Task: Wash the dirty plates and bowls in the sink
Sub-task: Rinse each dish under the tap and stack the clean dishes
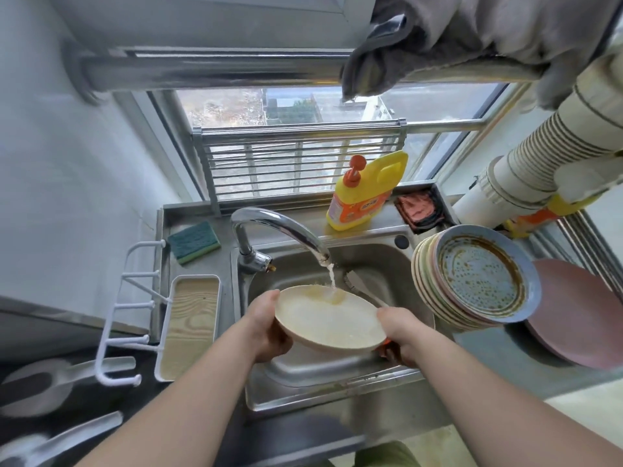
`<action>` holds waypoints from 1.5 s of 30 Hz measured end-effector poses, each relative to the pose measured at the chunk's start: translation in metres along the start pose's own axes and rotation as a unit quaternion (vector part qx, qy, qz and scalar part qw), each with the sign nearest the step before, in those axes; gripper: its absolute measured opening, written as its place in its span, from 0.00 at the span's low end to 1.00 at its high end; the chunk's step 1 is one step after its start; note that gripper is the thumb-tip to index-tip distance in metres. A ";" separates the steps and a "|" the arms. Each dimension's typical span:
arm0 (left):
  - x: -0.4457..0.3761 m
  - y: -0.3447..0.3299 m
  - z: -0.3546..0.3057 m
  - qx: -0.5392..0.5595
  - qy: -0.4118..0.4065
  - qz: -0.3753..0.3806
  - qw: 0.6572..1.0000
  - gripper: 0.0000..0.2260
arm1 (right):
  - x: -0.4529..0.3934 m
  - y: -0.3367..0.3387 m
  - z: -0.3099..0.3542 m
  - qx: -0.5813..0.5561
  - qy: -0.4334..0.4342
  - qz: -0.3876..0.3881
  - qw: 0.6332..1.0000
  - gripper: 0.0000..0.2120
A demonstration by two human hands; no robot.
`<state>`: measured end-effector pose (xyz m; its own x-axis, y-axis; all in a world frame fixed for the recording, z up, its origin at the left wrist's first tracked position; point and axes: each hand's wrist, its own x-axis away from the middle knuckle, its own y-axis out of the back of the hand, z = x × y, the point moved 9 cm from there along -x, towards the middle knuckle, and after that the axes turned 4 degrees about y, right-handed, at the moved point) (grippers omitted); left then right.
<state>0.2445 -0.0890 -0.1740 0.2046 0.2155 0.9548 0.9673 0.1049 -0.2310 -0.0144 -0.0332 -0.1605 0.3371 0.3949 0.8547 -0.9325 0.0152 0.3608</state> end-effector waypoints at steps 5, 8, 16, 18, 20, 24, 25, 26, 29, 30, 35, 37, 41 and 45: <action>0.016 0.011 -0.033 -0.096 -0.117 0.012 0.988 0.14 | -0.008 -0.042 0.004 -0.097 0.048 0.069 0.992 0.08; 0.035 0.013 -0.045 -0.135 -0.180 -0.009 0.974 0.11 | -0.012 -0.050 0.014 -0.135 0.096 0.069 0.984 0.09; 0.023 0.037 -0.028 -0.078 -0.173 -0.064 0.980 0.13 | -0.014 -0.042 0.044 -0.139 0.193 0.027 0.971 0.11; 0.015 0.032 -0.025 -0.043 -0.170 -0.052 0.983 0.15 | -0.005 -0.030 0.057 -0.125 0.246 -0.002 0.961 0.12; 0.007 0.024 -0.022 -0.003 -0.162 -0.038 0.986 0.17 | 0.006 -0.019 0.070 -0.103 0.283 -0.015 0.953 0.15; 0.003 0.006 -0.016 0.040 -0.152 -0.040 0.987 0.17 | 0.019 0.002 0.088 -0.067 0.330 -0.018 0.942 0.16; 0.001 0.002 -0.014 0.047 -0.149 -0.040 0.987 0.17 | 0.018 0.006 0.090 -0.059 0.335 -0.019 0.940 0.16; 0.001 -0.002 -0.014 0.048 -0.150 -0.036 0.987 0.17 | 0.018 0.010 0.091 -0.046 0.338 -0.021 0.940 0.15; 0.009 -0.015 -0.019 0.030 -0.174 -0.029 0.984 0.15 | 0.011 0.018 0.087 -0.056 0.330 -0.022 0.942 0.14; 0.011 -0.017 -0.024 0.024 -0.191 -0.030 0.981 0.15 | 0.010 0.019 0.086 -0.066 0.330 -0.019 0.941 0.14; 0.030 -0.013 -0.062 0.016 -0.304 -0.057 0.951 0.16 | 0.008 0.011 0.085 -0.181 0.319 -0.007 0.930 0.12; 0.044 -0.009 -0.071 0.023 -0.330 -0.079 0.940 0.12 | 0.004 0.004 0.086 -0.224 0.302 0.000 0.926 0.10; 0.069 0.002 -0.083 0.014 -0.359 -0.096 0.928 0.12 | 0.001 -0.020 0.090 -0.263 0.267 0.021 0.927 0.05; 0.092 0.012 -0.087 0.023 -0.381 -0.086 0.920 0.07 | -0.004 -0.055 0.086 -0.267 0.218 0.073 0.936 0.12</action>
<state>0.2876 -0.1521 -0.0731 -0.1327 0.8085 0.5734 0.9647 0.2382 -0.1126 0.0469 -0.1149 -0.1517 0.2248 0.7635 0.6054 -0.9353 0.3433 -0.0856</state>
